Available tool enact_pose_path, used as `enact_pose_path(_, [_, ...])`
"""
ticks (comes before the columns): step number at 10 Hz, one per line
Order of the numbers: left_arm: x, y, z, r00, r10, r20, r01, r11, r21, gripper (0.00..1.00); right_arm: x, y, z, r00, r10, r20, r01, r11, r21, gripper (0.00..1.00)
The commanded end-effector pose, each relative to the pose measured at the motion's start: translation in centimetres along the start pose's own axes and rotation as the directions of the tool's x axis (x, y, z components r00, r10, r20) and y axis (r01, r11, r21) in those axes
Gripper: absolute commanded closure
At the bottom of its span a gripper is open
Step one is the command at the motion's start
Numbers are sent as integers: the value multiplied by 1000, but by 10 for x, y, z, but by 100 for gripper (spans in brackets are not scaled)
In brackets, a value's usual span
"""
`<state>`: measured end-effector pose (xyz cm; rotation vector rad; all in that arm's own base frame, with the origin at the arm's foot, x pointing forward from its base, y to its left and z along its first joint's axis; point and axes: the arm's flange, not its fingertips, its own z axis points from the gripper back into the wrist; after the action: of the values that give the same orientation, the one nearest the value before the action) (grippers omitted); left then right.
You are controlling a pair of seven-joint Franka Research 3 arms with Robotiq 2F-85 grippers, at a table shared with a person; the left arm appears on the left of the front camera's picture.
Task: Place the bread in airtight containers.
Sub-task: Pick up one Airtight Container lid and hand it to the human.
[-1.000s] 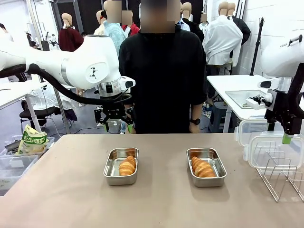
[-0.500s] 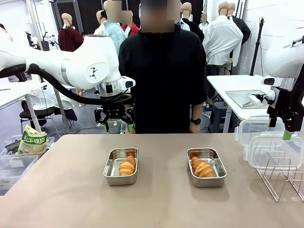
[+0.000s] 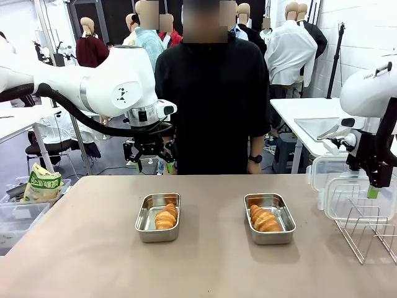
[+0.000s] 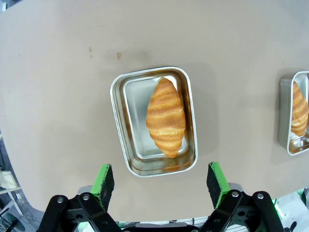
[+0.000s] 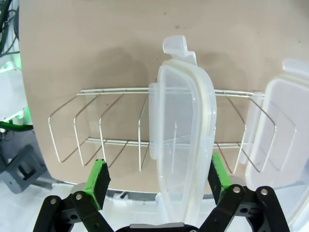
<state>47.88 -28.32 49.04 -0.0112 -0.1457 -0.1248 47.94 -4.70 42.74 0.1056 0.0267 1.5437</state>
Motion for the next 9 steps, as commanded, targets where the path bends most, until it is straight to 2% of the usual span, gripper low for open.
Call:
enact_pose_path(1, [0, 0, 1, 1000, -1, 5, 1, 1000, -1, 0, -1, 0, -1, 1000, -1, 19, 1, 1000, -24, 0])
enact_pose_path(6, [0, 0, 1, 1000, -1, 5, 1, 1000, -1, 0, 0, -2, 0, 1000, -4, 1, 4, 1000, -9, 91])
enact_pose_path(7, [0, 0, 1, 1000, -1, 5, 1, 1000, -1, 0, 0, -3, 0, 1000, -3, 5, 3, 1000, -2, 100])
enact_pose_path(9, [0, 0, 1, 1000, -1, 5, 1, 1000, -1, 0, -1, -2, 1, 1000, -1, 3, 1, 1000, 5, 100])
